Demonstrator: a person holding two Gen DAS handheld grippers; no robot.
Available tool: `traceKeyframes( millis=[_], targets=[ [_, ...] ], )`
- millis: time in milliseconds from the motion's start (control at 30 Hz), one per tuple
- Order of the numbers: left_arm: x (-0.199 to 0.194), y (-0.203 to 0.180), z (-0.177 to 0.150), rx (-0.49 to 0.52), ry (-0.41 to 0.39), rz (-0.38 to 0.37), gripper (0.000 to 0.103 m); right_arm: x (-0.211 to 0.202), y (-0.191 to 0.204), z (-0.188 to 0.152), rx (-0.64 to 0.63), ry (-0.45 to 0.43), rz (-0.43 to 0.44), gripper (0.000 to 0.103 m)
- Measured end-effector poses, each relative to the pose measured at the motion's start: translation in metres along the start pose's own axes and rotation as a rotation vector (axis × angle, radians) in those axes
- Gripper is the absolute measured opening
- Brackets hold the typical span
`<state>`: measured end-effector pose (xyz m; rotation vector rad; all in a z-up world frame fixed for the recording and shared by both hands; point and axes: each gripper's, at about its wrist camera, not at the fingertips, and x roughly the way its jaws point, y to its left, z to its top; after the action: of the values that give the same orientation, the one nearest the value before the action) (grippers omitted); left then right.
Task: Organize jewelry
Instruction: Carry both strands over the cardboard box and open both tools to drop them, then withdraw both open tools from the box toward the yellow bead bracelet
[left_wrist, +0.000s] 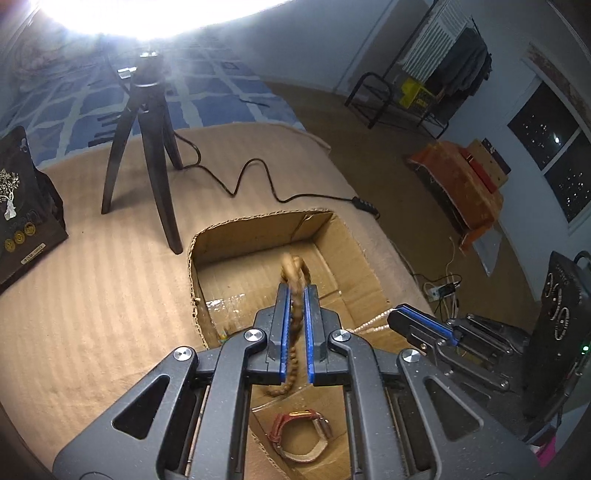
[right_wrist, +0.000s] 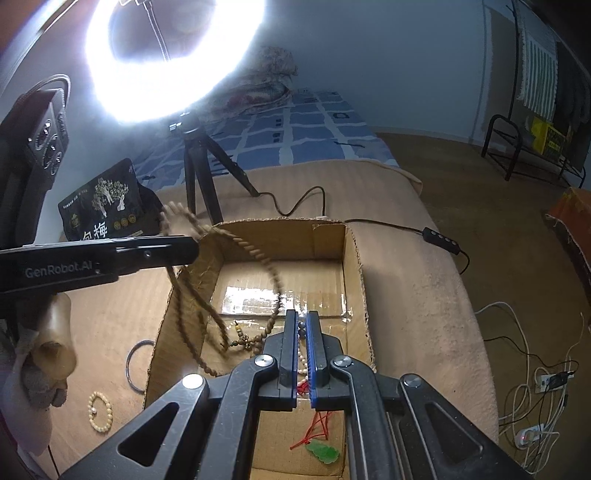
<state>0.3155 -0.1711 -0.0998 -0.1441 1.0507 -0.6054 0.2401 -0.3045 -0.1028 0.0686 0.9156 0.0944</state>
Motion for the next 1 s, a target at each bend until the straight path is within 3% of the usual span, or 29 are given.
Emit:
traceKeyframes(
  millis=[67, 100, 133, 300, 567, 633, 833, 1000],
  targets=[
    [0.004, 0.003, 0.0, -0.01, 0.029, 0.004, 0.019, 0.002, 0.001, -0.001, -0.003, 0.006, -0.011, 0.014],
    [0.004, 0.004, 0.0, -0.016, 0.032, 0.007, 0.033, 0.002, 0.002, -0.001, -0.005, 0.004, -0.014, 0.026],
    [0.002, 0.005, -0.001, -0.017, 0.021, 0.008, 0.034, 0.002, 0.003, -0.001, -0.009, 0.001, -0.013, 0.028],
    [-0.009, 0.01, -0.008, -0.01, 0.0, 0.035, 0.034, -0.001, 0.005, -0.002, -0.008, -0.006, -0.019, 0.03],
    [-0.04, 0.012, -0.019, 0.005, -0.048, 0.076, 0.034, -0.015, 0.015, -0.003, -0.017, -0.025, -0.026, 0.053],
    [-0.052, 0.014, -0.023, 0.009, -0.063, 0.092, 0.034, -0.022, 0.017, -0.003, -0.018, -0.04, -0.028, 0.064],
    [-0.095, 0.022, -0.042, 0.016, -0.119, 0.16, 0.035, -0.047, 0.03, -0.003, 0.006, -0.09, 0.009, 0.084],
    [-0.136, 0.04, -0.069, -0.011, -0.18, 0.218, 0.038, -0.064, 0.051, -0.01, -0.009, -0.094, 0.075, 0.089]
  ],
)
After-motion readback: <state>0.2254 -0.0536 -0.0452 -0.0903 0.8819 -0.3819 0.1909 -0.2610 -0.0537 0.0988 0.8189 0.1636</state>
